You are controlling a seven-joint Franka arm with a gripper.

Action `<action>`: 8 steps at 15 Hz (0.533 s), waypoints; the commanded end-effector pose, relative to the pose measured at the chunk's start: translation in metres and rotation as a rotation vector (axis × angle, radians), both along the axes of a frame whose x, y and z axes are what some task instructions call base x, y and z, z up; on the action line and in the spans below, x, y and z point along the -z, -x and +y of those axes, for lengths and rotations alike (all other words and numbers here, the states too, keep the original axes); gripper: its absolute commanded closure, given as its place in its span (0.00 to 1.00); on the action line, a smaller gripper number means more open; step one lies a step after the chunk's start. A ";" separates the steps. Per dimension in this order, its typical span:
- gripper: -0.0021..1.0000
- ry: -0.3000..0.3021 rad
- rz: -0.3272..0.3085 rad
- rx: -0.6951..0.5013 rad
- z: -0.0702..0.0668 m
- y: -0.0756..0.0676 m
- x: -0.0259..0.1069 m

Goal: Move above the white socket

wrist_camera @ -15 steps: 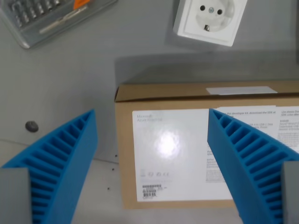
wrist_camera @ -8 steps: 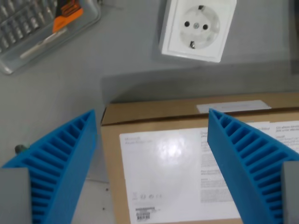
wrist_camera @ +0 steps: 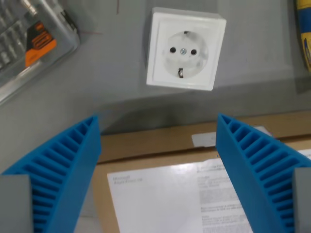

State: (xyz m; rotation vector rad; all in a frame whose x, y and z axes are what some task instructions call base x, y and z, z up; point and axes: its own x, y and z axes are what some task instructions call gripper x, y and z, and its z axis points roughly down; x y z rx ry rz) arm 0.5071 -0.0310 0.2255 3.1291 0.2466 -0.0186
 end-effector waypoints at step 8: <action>0.00 -0.005 0.018 0.123 -0.015 -0.027 0.025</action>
